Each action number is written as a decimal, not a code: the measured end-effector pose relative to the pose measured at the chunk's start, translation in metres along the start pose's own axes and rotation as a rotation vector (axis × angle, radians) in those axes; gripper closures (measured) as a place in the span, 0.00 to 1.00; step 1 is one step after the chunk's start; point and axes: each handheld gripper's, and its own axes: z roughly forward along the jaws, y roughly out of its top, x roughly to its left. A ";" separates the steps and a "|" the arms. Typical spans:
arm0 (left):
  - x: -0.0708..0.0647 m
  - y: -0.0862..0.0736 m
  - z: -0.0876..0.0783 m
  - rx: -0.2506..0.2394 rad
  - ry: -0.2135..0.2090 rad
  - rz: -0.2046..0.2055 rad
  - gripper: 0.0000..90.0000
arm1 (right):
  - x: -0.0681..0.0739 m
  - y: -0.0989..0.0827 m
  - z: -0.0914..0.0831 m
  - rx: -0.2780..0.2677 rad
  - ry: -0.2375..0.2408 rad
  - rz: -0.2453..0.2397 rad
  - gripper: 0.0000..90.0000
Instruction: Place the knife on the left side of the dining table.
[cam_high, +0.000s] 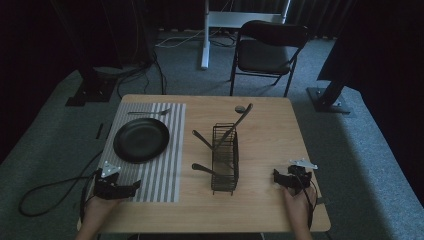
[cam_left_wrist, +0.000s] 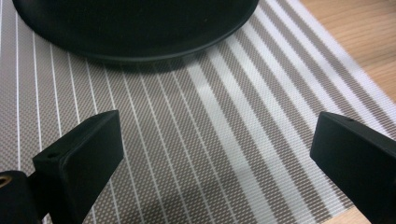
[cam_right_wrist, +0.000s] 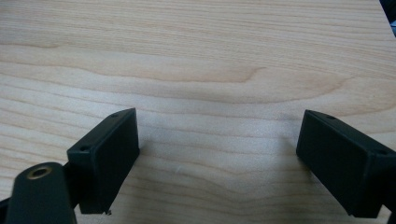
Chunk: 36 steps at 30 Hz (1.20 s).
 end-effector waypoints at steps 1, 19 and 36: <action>0.000 0.000 0.000 0.000 0.000 0.000 0.03 | 0.000 0.000 0.000 0.000 0.000 0.000 0.14; -0.018 0.036 -0.005 -0.039 -0.050 0.064 0.03 | 0.000 0.000 0.000 0.000 0.000 -0.001 0.14; -0.036 0.072 -0.011 -0.088 -0.102 0.131 0.03 | 0.000 0.000 0.000 -0.001 0.000 -0.002 0.14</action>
